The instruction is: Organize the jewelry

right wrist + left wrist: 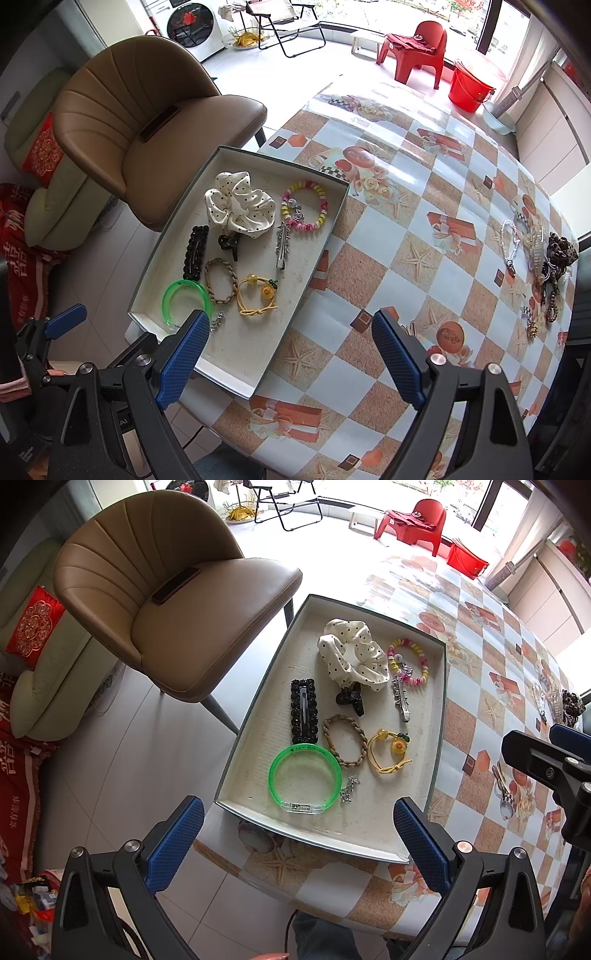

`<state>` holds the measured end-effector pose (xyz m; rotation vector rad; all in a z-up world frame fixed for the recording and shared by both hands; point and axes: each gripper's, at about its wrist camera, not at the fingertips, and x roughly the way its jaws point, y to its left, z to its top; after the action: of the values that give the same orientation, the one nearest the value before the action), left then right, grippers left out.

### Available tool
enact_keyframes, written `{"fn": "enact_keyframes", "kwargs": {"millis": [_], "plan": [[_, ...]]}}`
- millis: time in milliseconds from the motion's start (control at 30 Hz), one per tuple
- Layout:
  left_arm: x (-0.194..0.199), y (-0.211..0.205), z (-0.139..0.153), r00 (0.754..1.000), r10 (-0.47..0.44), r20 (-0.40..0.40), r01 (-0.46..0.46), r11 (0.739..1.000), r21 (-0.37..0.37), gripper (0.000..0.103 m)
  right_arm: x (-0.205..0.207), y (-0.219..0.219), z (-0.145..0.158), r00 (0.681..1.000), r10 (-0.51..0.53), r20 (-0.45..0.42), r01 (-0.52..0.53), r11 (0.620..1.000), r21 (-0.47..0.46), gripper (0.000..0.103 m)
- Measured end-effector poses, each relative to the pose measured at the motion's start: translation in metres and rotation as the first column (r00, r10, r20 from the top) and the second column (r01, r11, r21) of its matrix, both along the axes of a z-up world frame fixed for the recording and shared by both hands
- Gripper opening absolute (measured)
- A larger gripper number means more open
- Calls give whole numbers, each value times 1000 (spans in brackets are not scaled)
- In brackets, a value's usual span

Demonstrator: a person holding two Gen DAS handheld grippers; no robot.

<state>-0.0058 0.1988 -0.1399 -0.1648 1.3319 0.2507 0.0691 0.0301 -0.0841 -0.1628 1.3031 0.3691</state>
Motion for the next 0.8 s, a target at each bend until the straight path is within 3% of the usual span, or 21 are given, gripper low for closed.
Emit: {"fn": "enact_keyframes", "kwargs": {"millis": [100, 167, 800], "plan": [[5, -6, -14, 1000, 1, -5, -1, 1000, 8, 103, 0, 0, 0, 1000, -2, -1, 2, 1000, 0, 91], [-1, -1, 3, 1000, -1, -23, 1, 1000, 20, 103, 0, 0, 0, 1000, -2, -1, 2, 1000, 1, 91], [-6, 5, 9, 1000, 5, -3, -5, 1000, 9, 103, 0, 2, 0, 1000, -3, -1, 3, 1000, 0, 91]]}}
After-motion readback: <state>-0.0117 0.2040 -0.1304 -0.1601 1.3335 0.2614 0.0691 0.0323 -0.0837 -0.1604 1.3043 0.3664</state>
